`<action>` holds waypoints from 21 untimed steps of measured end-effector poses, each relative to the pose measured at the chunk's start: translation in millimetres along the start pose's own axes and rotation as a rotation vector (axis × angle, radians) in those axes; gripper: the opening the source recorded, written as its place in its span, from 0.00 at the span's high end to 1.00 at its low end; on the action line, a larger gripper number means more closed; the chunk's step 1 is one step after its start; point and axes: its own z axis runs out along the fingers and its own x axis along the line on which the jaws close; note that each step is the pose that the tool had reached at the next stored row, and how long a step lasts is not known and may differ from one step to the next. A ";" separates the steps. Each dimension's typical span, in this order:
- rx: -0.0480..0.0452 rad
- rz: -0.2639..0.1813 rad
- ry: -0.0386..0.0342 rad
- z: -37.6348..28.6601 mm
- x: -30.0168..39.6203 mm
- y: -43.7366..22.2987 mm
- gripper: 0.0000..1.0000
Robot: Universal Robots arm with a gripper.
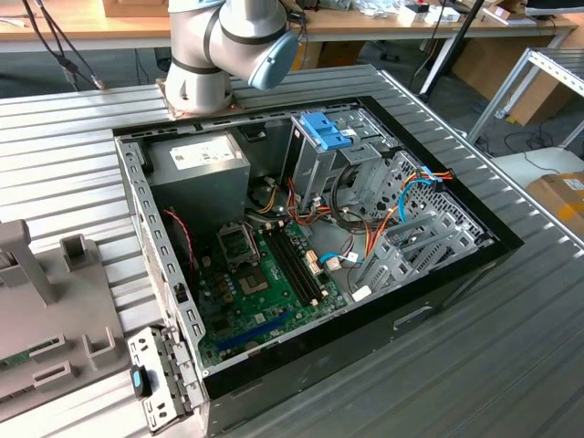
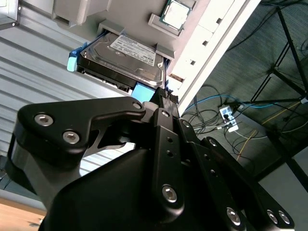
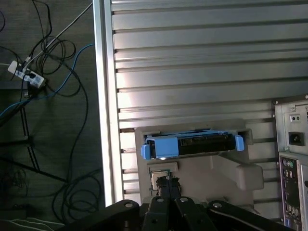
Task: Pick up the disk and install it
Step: 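Reach for the disk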
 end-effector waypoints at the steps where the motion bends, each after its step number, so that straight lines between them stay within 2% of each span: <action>1: 0.0000 0.000 0.0000 0.0 0.0 0.0 0.89; 7: 0.0000 0.000 -0.0001 0.0 1.3 0.0 0.89; 10: 0.0000 0.000 0.0001 1.1 2.4 8.3 0.89; 12: 0.0000 0.000 0.0002 1.2 2.2 8.6 0.89; 14: 0.0000 0.000 0.0004 1.6 -1.9 10.9 0.89; 16: 0.0003 0.000 0.0004 2.6 -12.2 14.2 0.89; 21: 0.0004 0.000 0.0005 2.8 -14.6 15.4 0.89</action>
